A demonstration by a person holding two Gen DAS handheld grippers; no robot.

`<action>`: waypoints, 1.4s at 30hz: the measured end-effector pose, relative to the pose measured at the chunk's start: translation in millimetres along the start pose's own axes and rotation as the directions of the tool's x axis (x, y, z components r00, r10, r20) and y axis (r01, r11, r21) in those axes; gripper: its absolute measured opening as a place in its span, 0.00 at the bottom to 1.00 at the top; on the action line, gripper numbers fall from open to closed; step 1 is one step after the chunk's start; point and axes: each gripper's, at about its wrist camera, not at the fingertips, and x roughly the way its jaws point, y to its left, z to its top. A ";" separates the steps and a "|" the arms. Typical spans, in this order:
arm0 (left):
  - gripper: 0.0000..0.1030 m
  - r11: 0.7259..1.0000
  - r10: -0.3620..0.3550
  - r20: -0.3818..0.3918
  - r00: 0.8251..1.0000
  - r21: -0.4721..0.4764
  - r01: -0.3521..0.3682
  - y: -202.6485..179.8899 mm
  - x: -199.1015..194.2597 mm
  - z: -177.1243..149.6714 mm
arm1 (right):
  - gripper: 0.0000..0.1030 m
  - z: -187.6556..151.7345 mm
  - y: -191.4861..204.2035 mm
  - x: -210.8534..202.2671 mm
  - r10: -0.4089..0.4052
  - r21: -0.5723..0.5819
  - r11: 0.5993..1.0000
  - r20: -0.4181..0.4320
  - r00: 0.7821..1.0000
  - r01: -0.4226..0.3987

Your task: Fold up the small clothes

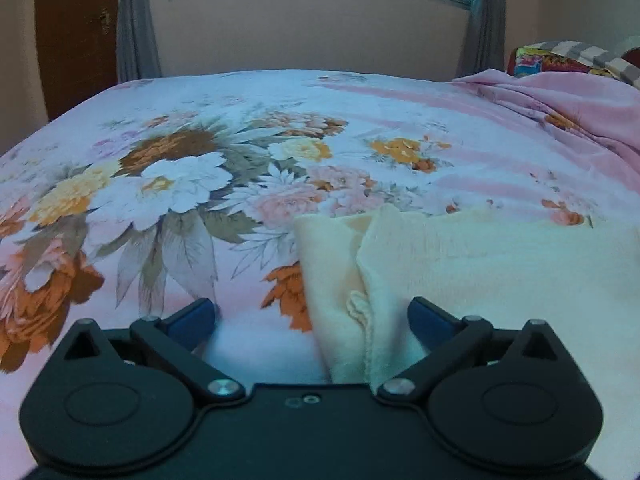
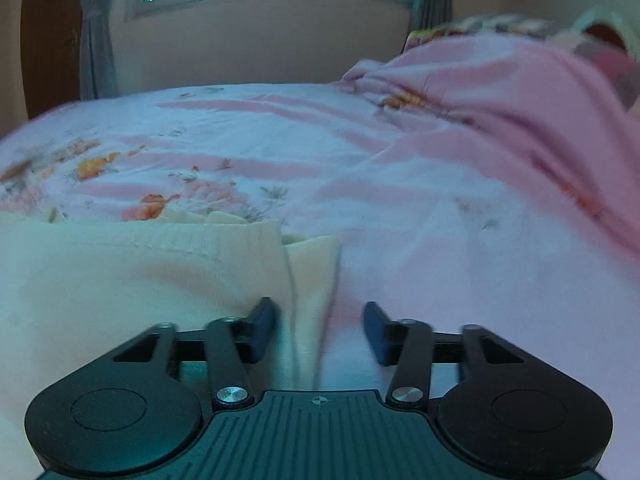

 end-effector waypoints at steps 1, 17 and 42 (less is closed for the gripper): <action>0.98 1.000 -0.012 -0.006 1.000 -0.021 0.012 2.9 -10.9 -2.9 | 0.51 -0.5 -2.1 -8.0 0.002 0.001 1.000 0.003 1.000 -0.002; 0.99 0.999 -0.026 -0.009 1.000 0.034 0.026 -2.1 -147.4 -105.5 | 0.51 -116.4 24.4 -157.4 0.041 0.036 0.998 0.047 0.998 -0.043; 0.98 0.998 -0.055 0.056 0.997 -0.035 0.057 -2.7 -159.7 -117.9 | 0.55 -112.3 101.1 -161.3 0.135 -0.057 0.990 0.131 0.982 -0.128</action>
